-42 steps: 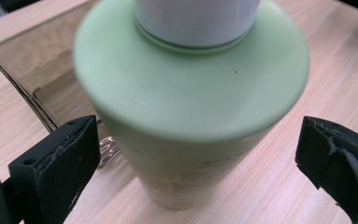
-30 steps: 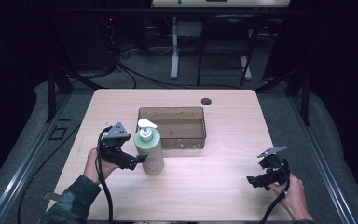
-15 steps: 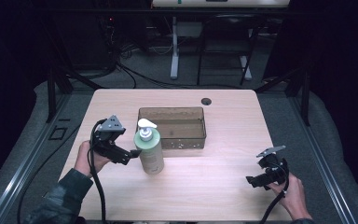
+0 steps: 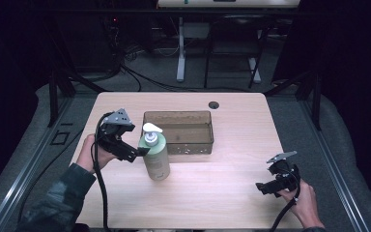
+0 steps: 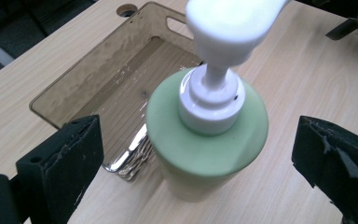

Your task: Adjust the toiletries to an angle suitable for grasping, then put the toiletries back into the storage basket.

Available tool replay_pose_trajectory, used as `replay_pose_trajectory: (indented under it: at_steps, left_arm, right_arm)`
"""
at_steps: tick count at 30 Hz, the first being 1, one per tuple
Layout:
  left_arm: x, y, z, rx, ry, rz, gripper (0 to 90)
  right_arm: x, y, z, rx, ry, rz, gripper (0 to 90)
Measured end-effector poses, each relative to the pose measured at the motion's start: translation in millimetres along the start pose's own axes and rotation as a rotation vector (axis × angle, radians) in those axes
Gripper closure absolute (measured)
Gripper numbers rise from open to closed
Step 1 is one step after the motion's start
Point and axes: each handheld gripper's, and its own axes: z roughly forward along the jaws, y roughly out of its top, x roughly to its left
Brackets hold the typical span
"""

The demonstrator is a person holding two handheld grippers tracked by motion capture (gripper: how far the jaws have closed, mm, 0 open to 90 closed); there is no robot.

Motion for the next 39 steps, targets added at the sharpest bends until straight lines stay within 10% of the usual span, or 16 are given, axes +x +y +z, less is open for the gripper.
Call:
replay_pose_trajectory:
  at_steps: [26,39]
  left_arm:
    - [2.0,45.2,4.5,0.018,-0.061,0.080,7.8]
    - [2.0,51.6,10.3,0.053,-0.061,0.119,30.9]
  right_arm:
    - [0.1,0.7,0.3,0.003,0.005,-0.001,0.1]
    - [-0.4,0.2,0.7,0.005,0.003,-0.002,0.6]
